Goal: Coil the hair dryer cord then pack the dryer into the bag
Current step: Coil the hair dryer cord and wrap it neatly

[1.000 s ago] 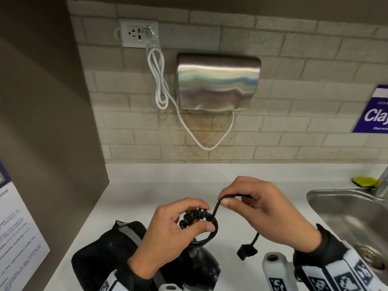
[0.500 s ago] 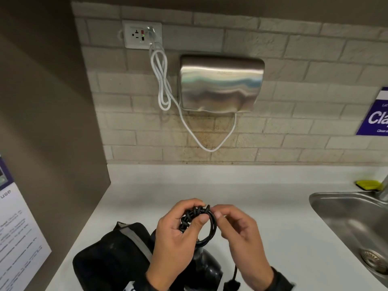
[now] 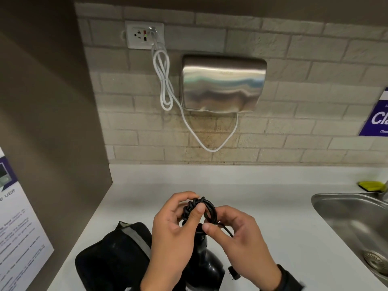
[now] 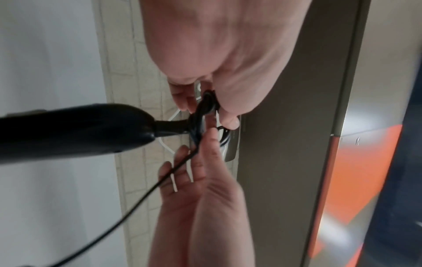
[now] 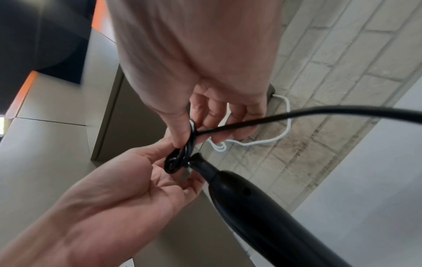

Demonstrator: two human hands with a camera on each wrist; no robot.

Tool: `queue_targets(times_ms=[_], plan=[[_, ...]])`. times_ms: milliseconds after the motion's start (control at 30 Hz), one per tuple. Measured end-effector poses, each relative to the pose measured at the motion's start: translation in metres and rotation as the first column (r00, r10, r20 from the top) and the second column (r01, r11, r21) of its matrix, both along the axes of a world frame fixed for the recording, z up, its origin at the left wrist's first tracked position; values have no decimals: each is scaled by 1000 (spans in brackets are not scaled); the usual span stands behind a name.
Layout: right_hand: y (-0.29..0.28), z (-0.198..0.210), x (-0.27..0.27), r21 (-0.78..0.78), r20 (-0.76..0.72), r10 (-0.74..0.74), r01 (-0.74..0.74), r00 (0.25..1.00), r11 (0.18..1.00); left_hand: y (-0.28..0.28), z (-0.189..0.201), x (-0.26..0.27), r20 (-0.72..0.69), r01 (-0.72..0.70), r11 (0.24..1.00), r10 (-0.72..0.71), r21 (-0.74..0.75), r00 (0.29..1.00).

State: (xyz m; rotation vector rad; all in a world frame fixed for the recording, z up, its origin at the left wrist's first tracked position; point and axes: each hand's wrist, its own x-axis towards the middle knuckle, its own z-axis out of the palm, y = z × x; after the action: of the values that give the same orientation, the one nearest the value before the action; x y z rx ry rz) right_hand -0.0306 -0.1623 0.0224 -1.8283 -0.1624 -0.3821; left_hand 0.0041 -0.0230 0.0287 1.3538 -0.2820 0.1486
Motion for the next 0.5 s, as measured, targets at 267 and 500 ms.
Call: queue_targets(times_ms=[267, 500], plan=[[5, 4, -7, -97, 63, -156, 162, 986, 982, 1, 8, -3, -148, 98, 985, -119, -142, 982], [14, -16, -4, -391, 533, -234, 482, 813, 784, 0, 9, 3, -314, 110, 967, -181, -228, 932]])
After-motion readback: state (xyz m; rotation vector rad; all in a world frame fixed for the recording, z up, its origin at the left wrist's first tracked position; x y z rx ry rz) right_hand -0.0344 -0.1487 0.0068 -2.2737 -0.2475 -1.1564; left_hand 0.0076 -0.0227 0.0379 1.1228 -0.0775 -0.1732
